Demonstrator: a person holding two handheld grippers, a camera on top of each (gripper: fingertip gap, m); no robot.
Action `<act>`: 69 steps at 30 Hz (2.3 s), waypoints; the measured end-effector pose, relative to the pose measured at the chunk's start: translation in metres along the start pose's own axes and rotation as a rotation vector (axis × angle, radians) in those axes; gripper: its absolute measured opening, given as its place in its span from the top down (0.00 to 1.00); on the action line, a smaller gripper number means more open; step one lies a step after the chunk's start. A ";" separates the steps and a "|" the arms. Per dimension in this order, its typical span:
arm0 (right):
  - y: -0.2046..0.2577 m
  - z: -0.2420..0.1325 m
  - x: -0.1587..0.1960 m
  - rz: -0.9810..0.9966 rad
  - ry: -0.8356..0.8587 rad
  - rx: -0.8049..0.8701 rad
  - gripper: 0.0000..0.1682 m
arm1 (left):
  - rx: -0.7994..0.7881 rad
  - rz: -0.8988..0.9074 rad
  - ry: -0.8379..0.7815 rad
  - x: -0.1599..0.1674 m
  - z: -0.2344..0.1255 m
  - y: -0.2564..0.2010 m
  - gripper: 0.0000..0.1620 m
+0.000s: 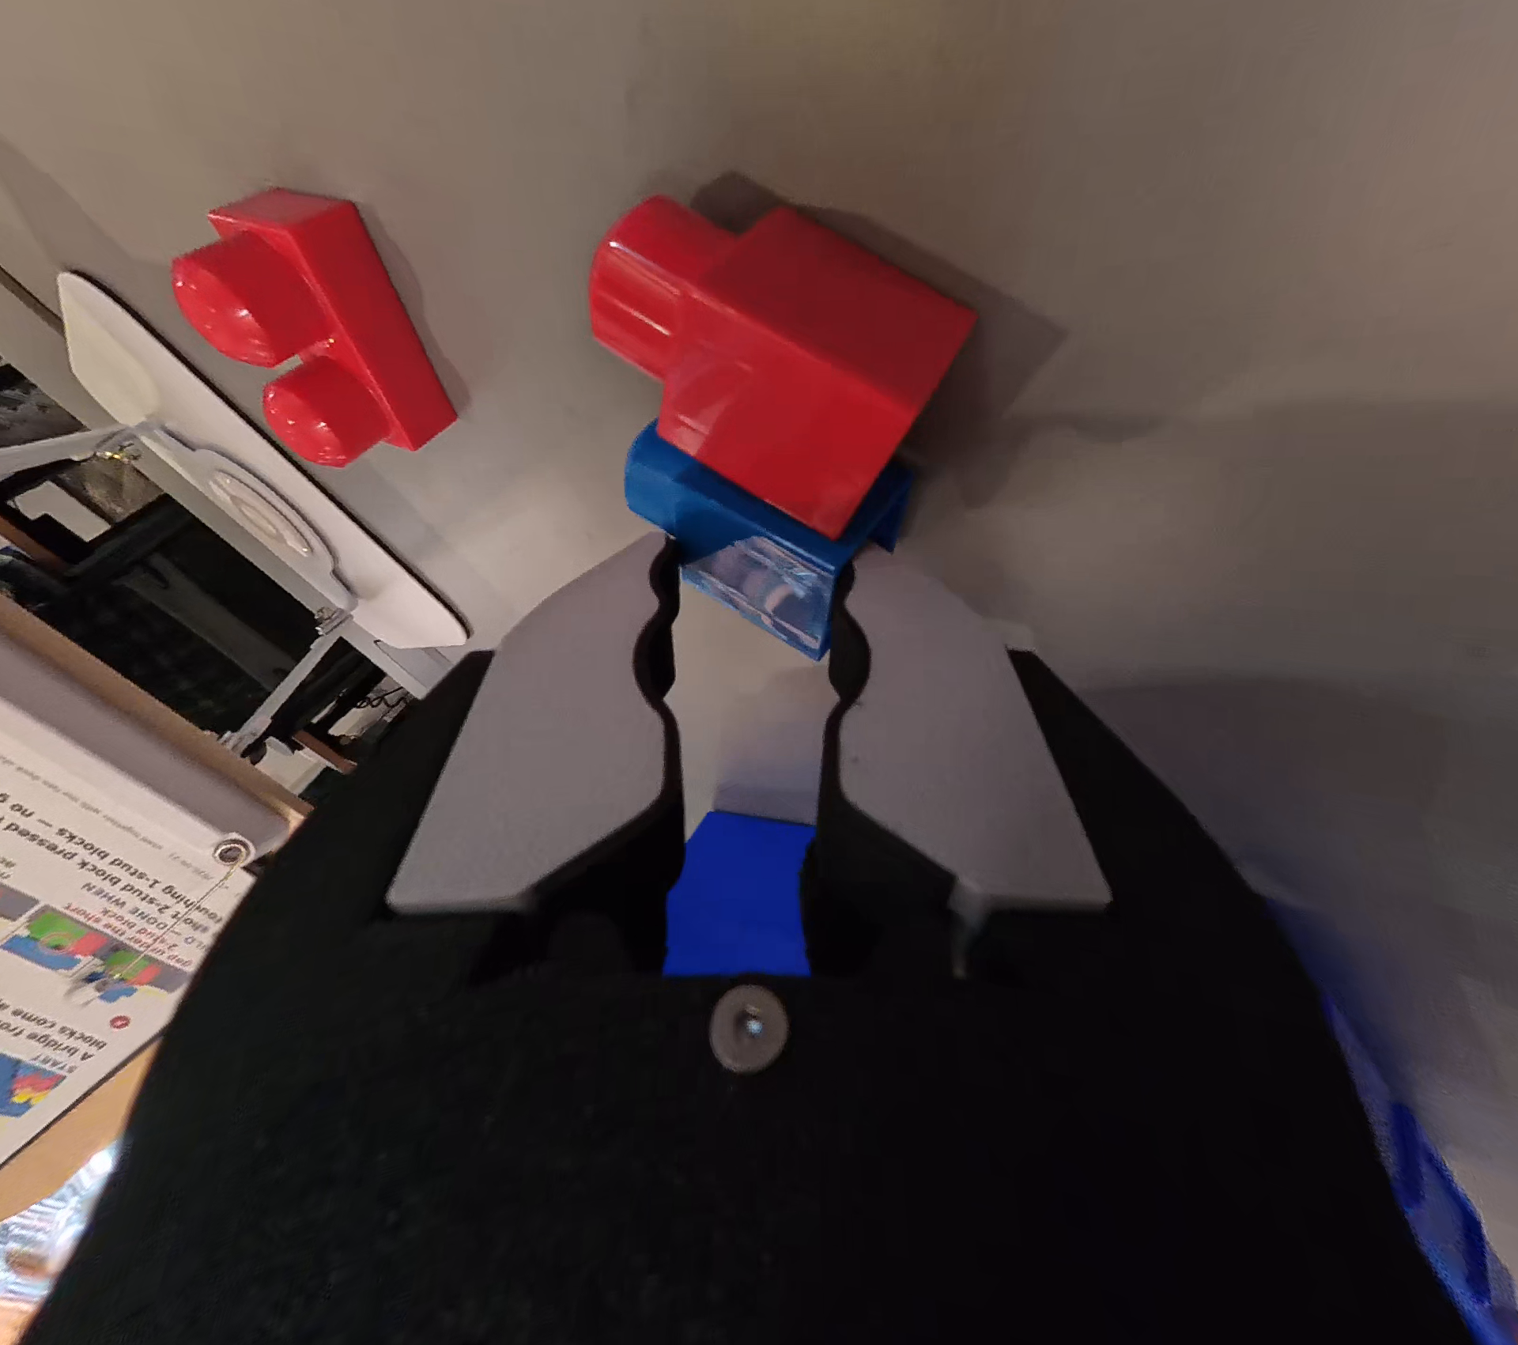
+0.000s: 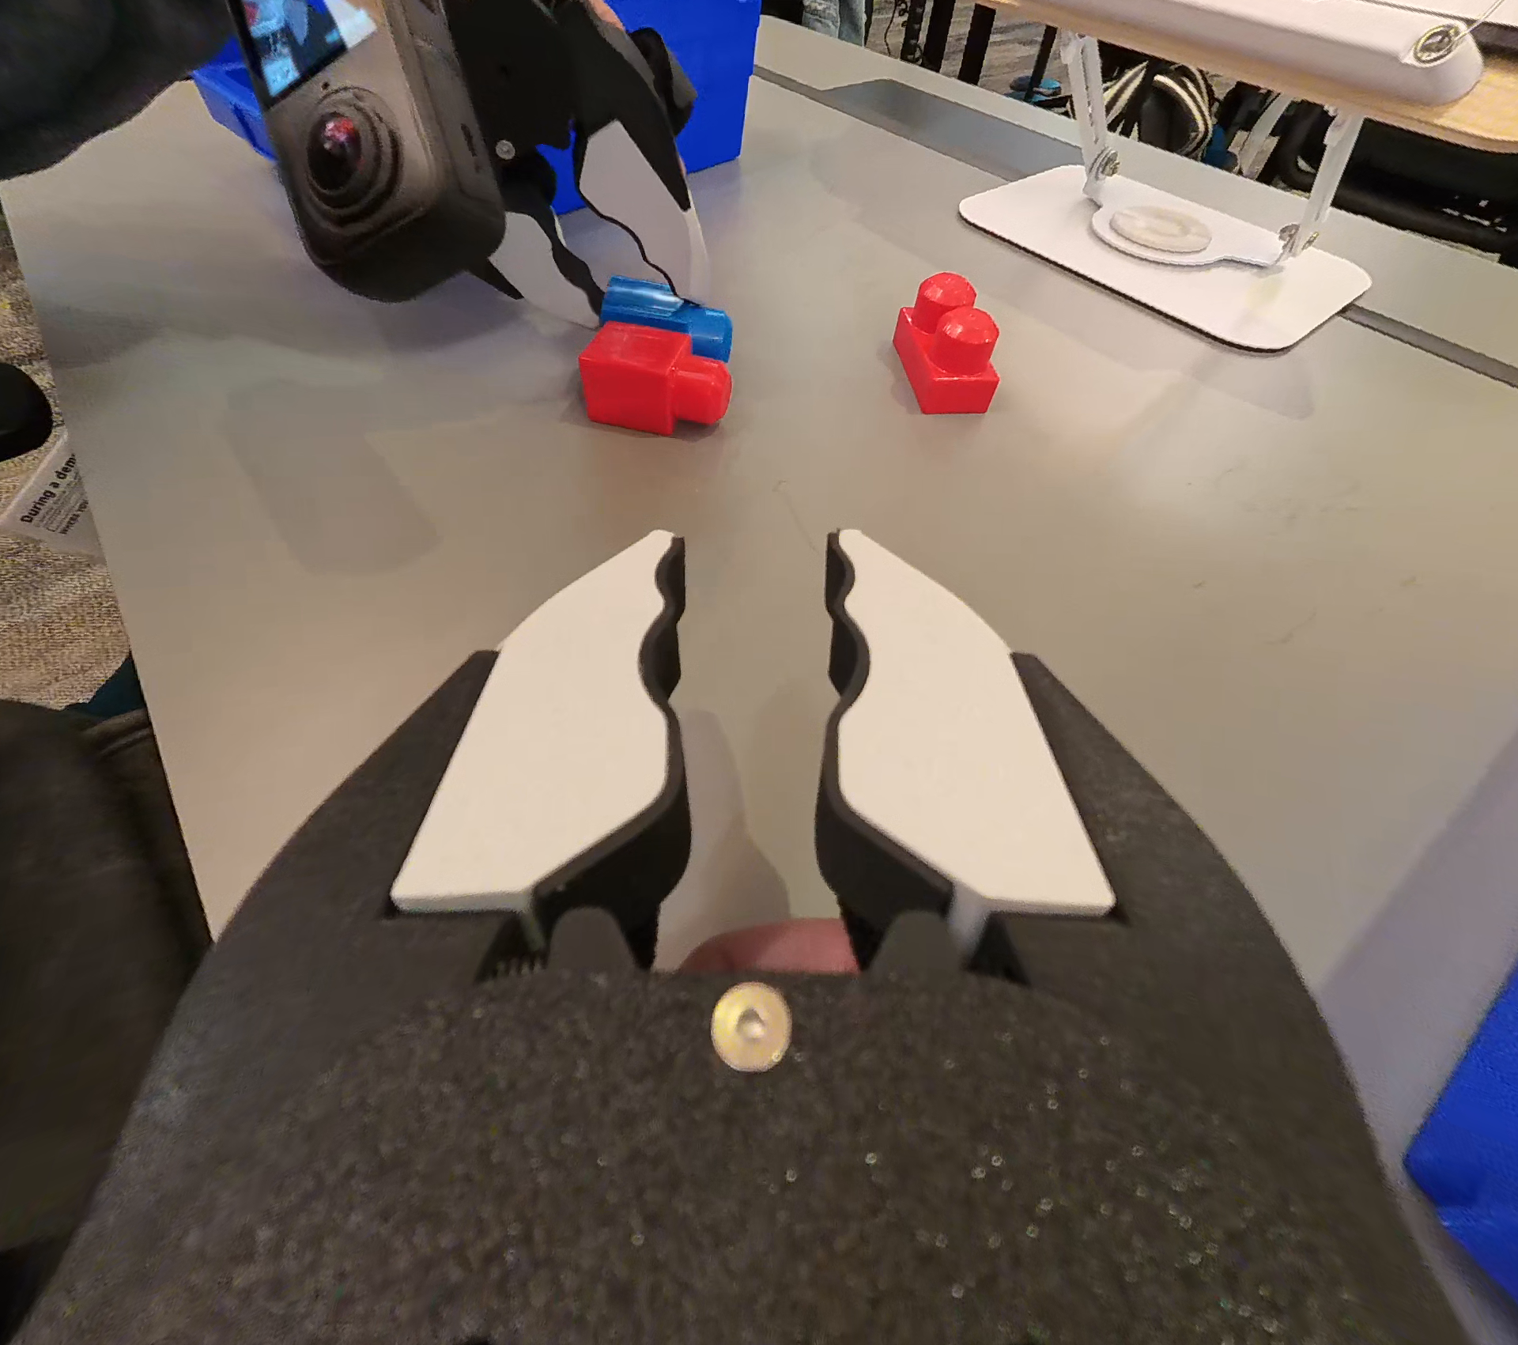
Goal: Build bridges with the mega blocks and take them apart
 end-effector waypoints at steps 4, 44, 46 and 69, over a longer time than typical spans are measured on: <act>-0.001 0.000 0.000 0.006 0.001 -0.005 0.81 | -0.009 -0.011 0.031 0.011 -0.010 -0.002 0.69; 0.002 0.001 0.003 -0.009 0.039 -0.017 0.80 | 0.630 -1.376 -0.058 -0.017 0.003 -0.006 0.33; 0.002 0.000 0.003 -0.004 0.039 -0.020 0.80 | 0.622 -1.359 -0.054 -0.019 0.004 -0.004 0.33; 0.002 0.000 0.004 -0.006 0.046 -0.030 0.80 | 0.683 -1.283 -0.030 -0.012 0.001 0.003 0.41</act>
Point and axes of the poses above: each gripper's, where its closed fingertips meet, z out along the fingers, x out of its underside, y = z × x across the jaws, the point moved 6 cm from there along -z, back along the fingers, and after that the axes turned 11 degrees about y, right-handed, at the moved point
